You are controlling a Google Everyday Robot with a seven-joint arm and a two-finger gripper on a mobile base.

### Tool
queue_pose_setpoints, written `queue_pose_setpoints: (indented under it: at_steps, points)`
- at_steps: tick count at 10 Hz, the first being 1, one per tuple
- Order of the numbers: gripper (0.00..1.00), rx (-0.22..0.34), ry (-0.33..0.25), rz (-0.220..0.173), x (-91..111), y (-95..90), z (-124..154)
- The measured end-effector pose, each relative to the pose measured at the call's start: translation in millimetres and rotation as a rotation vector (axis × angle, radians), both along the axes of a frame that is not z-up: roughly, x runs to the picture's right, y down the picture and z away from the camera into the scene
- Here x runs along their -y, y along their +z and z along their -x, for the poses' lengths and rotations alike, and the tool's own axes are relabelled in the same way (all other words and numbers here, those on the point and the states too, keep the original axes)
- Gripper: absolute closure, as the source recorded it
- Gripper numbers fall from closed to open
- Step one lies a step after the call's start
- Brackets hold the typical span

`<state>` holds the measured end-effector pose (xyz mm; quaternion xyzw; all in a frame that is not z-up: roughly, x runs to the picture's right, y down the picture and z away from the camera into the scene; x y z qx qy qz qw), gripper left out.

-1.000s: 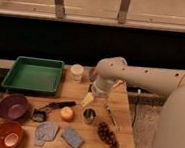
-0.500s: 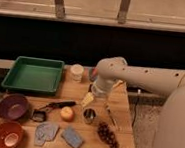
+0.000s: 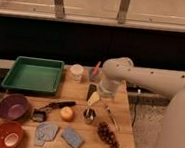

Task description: Place grapes in purple bowl

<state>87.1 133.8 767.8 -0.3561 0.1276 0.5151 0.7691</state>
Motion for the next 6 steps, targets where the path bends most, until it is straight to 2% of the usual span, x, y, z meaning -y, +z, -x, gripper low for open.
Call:
queue_pose_setpoints:
  at_steps: [2, 3, 4, 6]
  points:
    - [0.20, -0.050, 0.058, 0.006, -13, -2.1, -46]
    - [0.20, -0.076, 0.093, 0.016, -25, -4.4, -76]
    - [0.20, -0.091, 0.114, 0.027, -35, -6.4, -93]
    - [0.20, -0.122, 0.152, 0.053, -68, -8.6, -132]
